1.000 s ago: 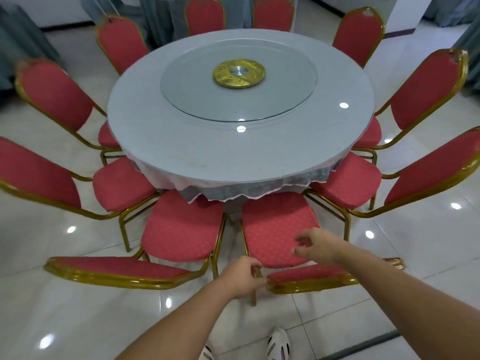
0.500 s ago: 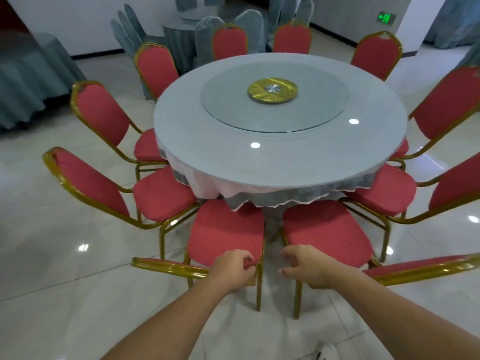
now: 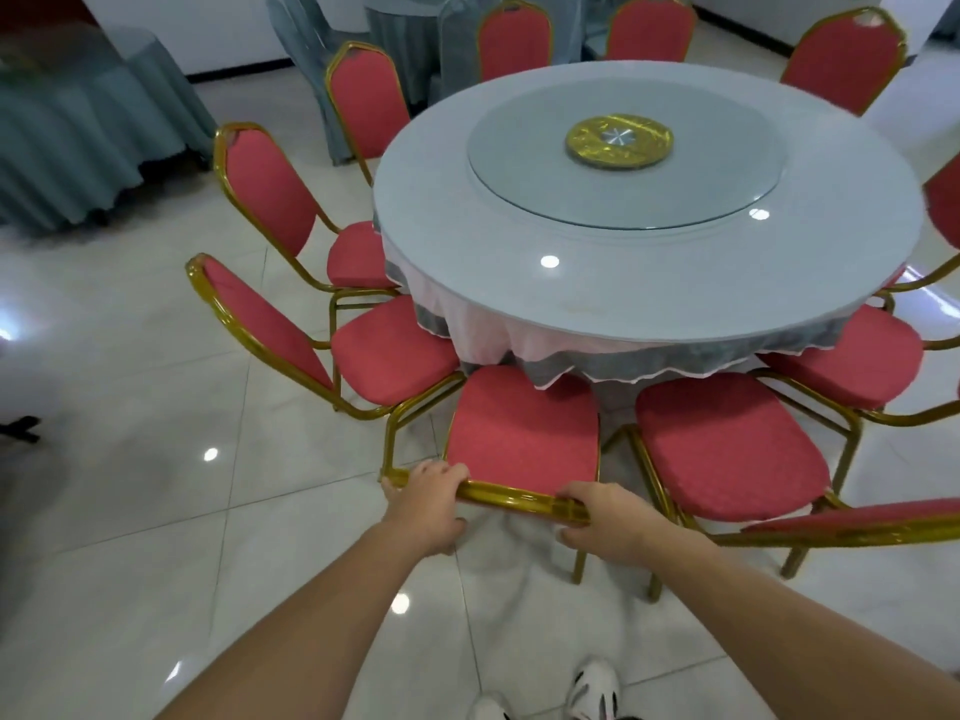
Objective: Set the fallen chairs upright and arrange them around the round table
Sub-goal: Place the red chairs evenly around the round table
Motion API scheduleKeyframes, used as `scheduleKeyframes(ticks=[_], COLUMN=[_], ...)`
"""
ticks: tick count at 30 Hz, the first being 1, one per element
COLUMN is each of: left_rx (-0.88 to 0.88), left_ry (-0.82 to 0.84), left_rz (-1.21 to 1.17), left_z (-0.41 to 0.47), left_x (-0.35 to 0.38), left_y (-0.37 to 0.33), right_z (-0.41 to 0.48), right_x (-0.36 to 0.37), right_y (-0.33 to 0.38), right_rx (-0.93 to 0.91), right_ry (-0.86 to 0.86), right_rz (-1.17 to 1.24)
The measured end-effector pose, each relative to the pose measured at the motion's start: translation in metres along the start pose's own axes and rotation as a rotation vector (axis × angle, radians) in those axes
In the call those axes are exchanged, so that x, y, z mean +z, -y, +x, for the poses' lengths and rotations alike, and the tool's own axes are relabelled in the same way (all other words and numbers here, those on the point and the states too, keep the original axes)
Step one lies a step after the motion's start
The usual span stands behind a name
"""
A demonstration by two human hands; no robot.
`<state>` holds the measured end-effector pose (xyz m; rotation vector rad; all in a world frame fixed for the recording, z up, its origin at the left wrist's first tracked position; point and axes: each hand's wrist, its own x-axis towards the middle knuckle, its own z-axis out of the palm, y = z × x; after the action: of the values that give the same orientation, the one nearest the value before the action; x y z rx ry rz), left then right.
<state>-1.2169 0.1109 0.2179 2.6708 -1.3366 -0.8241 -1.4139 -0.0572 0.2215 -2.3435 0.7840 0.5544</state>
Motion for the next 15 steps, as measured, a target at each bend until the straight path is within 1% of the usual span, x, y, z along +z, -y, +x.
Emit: scheduleKeyframes(ticks=[2,5,7,12,15], left_rx=[0.018,0.025,0.015,-0.016,-0.055], left_ry=[0.002,-0.043,-0.04,-0.097,-0.084], left_rz=[-0.051,-0.07,-0.091,-0.174,-0.232], left_z=[0.005,0.019,0.029,0.044,0.052], left_x=[-0.001,0.001,0.004,0.017,0.016], left_y=[0.003,0.005,0.007,0.01,0.006], right_z=[0.007,0.022,0.029,0.032,0.03], right_x=[0.0,0.006,0.014,0.027,0.024], right_y=[0.0,-0.006,-0.016,-0.031,-0.032], right_rx=[0.019,0.061,0.09,0.151,0.166], right_ry=[0.009,0.037,0.035,-0.058,-0.091], right_rz=[-0.034,-0.082,-0.089,-0.088,-0.097])
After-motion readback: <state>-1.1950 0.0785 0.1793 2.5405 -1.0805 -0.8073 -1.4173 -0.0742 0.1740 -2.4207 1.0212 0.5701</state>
